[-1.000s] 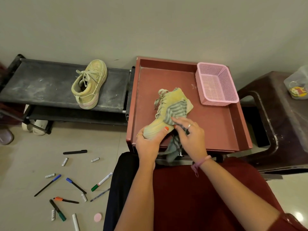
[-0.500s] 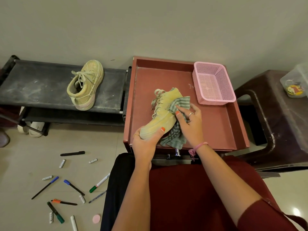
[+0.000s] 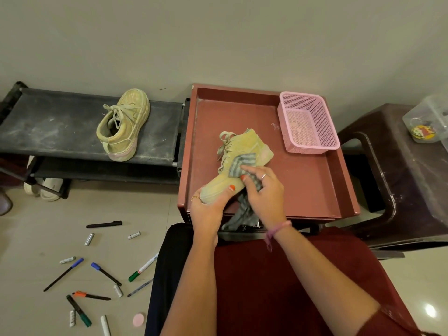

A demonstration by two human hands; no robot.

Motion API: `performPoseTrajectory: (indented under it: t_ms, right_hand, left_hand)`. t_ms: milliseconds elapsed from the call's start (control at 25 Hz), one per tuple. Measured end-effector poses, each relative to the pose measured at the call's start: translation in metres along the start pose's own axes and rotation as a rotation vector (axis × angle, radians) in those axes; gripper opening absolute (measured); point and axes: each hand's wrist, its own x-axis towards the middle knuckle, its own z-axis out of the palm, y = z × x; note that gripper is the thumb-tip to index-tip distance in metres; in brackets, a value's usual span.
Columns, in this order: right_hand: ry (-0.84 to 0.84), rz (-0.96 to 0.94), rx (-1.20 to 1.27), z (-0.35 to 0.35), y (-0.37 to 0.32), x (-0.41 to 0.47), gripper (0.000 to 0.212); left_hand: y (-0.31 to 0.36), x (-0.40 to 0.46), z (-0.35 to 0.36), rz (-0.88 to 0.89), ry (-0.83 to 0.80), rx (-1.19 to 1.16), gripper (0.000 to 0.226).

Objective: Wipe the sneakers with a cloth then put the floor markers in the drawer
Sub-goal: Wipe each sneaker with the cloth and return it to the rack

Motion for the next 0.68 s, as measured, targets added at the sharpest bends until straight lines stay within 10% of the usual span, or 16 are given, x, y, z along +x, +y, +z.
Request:
performPoseTrajectory:
  t_ms: [360, 680]
  right_hand:
    - [0.018, 0.361, -0.204, -0.019, 0.045, 0.102, 0.023]
    - [-0.058, 0.268, -0.198, -0.001, -0.010, 0.027, 0.026]
  left_hand:
    - [0.000, -0.004, 0.004, 0.006, 0.019, 0.096, 0.074]
    - [-0.003, 0.001, 0.003, -0.059, 0.008, 0.036, 0.087]
